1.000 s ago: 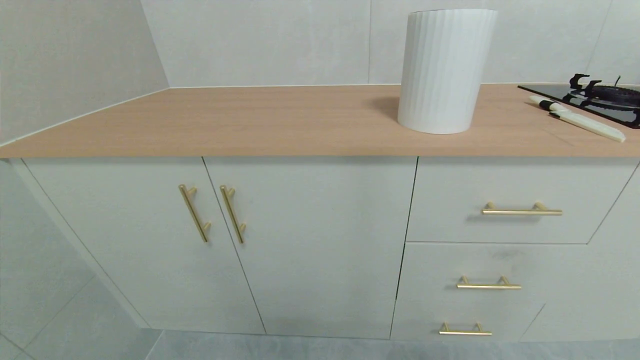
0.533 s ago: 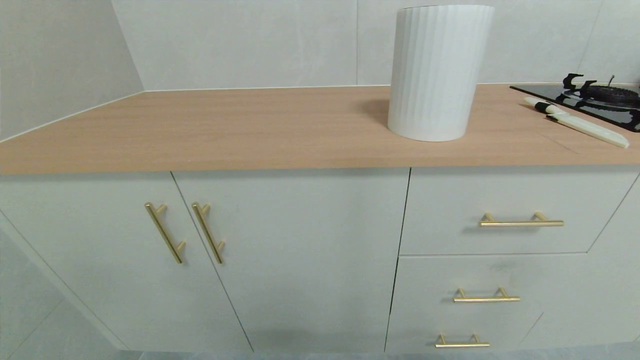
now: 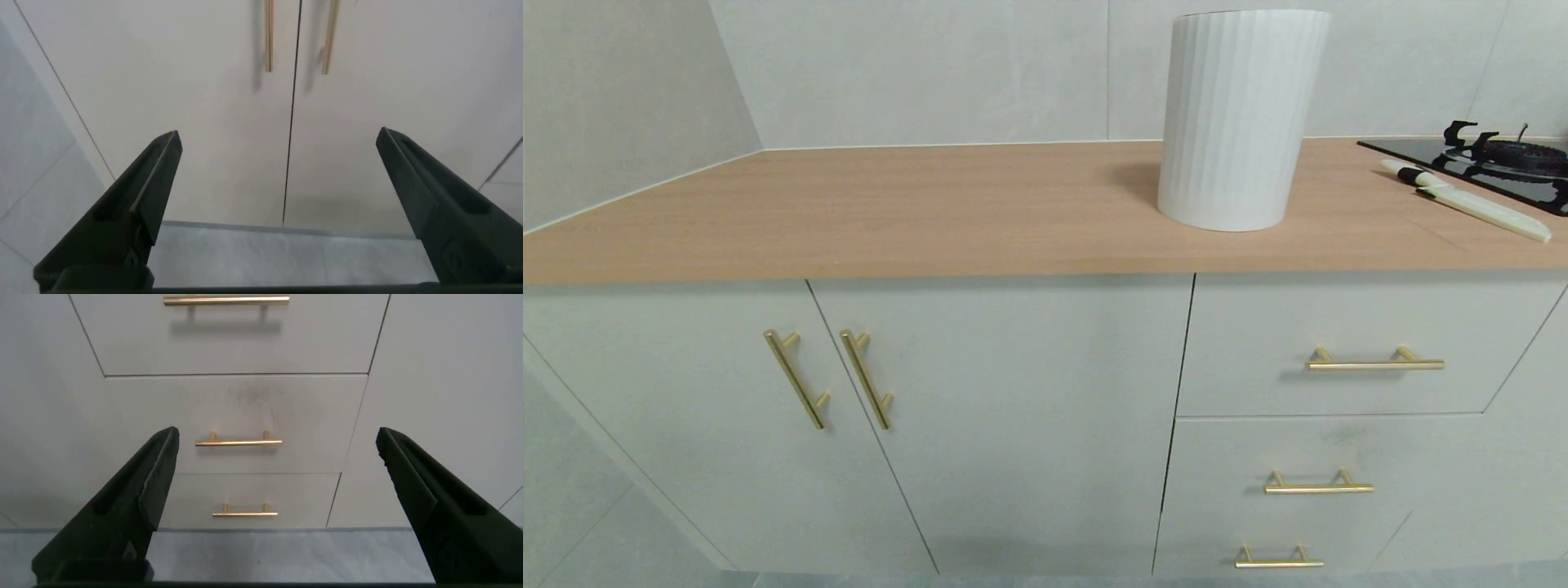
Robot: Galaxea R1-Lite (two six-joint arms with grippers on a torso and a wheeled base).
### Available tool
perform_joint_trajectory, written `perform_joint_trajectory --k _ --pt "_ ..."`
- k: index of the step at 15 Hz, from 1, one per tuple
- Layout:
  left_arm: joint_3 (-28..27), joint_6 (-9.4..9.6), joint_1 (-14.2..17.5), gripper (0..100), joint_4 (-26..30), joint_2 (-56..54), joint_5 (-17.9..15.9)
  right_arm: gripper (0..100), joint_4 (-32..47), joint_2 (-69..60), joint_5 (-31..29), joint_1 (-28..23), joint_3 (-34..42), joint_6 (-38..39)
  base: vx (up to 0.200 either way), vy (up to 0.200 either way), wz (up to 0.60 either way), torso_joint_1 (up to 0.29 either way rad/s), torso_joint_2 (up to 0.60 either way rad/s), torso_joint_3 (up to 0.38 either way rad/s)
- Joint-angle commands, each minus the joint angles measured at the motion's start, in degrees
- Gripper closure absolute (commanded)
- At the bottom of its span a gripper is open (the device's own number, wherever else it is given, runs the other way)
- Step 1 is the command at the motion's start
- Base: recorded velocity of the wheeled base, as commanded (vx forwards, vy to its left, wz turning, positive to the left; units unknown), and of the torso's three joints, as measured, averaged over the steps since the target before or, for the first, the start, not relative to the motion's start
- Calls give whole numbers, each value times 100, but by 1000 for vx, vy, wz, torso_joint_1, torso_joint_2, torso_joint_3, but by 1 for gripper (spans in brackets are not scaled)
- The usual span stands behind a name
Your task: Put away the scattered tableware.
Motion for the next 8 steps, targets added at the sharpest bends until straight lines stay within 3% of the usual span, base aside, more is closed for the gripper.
perform_joint_trajectory --k 1,7,8 --pt "1 -2 2 0 -2 0 6 0 -1 7 1 2 -1 -4 0 0 0 0 0 0" --pt "1 -2 2 0 -2 0 -3 0 -1 7 1 2 7 -4 200 0 0 -1 4 1" --pt "-8 -2 2 0 -2 0 -3 0 -1 7 1 2 7 -4 0 0 0 0 0 0"
